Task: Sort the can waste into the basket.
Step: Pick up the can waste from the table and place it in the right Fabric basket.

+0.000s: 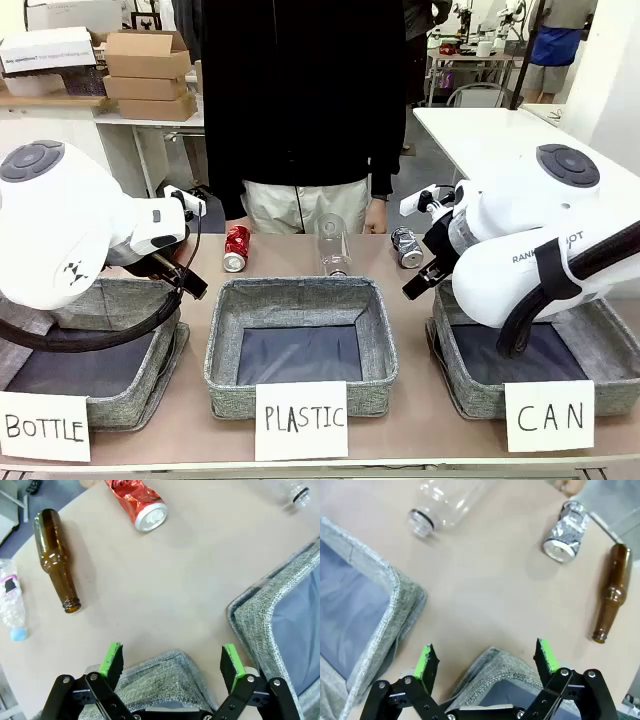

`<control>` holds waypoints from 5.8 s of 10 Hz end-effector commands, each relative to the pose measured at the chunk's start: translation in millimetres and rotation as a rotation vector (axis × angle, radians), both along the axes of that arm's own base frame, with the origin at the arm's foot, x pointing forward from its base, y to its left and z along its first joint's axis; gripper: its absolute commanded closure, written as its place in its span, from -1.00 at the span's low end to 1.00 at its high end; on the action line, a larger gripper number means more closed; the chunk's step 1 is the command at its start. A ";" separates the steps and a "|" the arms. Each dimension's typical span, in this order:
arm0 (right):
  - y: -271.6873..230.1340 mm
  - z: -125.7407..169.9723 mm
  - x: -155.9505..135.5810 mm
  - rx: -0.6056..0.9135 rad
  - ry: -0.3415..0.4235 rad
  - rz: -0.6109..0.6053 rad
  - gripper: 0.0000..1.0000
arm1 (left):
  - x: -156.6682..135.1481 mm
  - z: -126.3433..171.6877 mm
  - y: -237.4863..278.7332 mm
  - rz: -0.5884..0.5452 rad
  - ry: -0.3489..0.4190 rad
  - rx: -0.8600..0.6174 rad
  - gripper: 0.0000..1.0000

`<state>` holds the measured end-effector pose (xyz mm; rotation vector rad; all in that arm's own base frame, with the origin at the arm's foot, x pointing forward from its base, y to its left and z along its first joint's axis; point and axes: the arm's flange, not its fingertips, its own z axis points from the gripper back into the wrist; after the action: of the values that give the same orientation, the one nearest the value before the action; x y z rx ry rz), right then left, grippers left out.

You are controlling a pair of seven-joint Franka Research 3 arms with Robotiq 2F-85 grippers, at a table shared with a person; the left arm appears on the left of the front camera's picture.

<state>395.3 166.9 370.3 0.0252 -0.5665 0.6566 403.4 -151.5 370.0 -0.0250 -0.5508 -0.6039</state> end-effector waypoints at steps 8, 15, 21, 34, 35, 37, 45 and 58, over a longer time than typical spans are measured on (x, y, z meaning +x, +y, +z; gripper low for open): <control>0.0 0.0 0.0 0.000 0.000 0.000 -1.00 | 0.0 0.1 0.0 0.000 0.000 0.000 -1.00; -65.2 154.7 -83.0 0.244 -0.093 0.142 -1.00 | -58.9 180.1 33.6 0.265 0.075 -0.227 -1.00; -83.8 209.2 -132.9 0.186 -0.001 0.066 -1.00 | -131.1 189.0 41.4 0.108 0.245 -0.218 -1.00; -190.2 146.6 -86.1 1.273 0.652 -0.385 -1.00 | -100.6 120.1 191.8 -0.253 0.750 -1.487 -1.00; -190.2 146.6 -86.1 1.273 0.652 -0.385 -1.00 | -100.6 120.1 191.8 -0.253 0.750 -1.487 -1.00; -190.2 146.6 -86.1 1.273 0.652 -0.385 -1.00 | -100.6 120.1 191.8 -0.253 0.750 -1.487 -1.00; -190.2 146.6 -86.1 1.273 0.652 -0.385 -1.00 | -80.5 129.4 187.2 -0.102 0.679 -1.315 -1.00; -190.2 146.6 -86.1 1.273 0.652 -0.385 -1.00 | 117.1 108.6 66.3 0.257 0.487 -0.538 -1.00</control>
<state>305.4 -23.8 514.4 1.2296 -0.2390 -0.2037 480.7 -80.2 489.1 -0.6459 -0.3069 -0.2408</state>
